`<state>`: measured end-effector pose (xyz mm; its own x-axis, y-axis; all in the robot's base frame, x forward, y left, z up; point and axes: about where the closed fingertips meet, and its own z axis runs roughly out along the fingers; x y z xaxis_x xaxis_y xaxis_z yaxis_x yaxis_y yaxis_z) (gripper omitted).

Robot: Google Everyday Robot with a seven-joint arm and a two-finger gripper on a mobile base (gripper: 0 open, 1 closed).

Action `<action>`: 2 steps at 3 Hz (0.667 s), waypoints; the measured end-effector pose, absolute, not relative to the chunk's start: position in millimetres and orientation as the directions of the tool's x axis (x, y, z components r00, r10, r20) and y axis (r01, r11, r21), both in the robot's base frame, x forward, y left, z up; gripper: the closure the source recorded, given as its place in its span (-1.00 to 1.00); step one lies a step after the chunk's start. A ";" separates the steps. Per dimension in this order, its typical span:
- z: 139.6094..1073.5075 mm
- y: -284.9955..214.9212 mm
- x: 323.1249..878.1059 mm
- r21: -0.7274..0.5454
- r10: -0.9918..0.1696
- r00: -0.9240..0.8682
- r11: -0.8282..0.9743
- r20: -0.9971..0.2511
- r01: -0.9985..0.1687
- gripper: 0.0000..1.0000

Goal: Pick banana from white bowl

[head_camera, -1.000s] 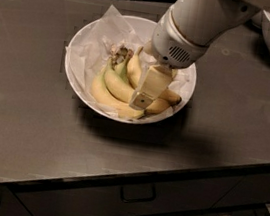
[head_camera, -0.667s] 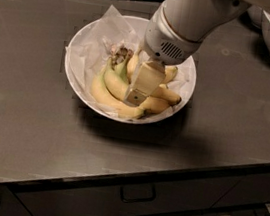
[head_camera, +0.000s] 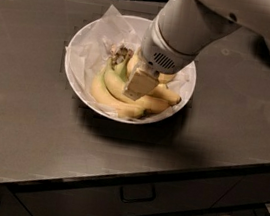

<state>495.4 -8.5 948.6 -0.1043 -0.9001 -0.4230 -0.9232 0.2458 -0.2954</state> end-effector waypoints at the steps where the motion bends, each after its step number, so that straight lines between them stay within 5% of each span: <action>1: 929.7 2.5 502.6 -0.316 -0.890 -0.127 0.285 -0.439 -0.905 -0.10; 2: 925.4 12.9 503.4 -0.321 -0.892 -0.119 0.277 -0.436 -0.906 -0.06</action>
Offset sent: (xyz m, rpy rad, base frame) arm 0.0124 0.0155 -0.0292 0.0188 -0.0286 -0.0511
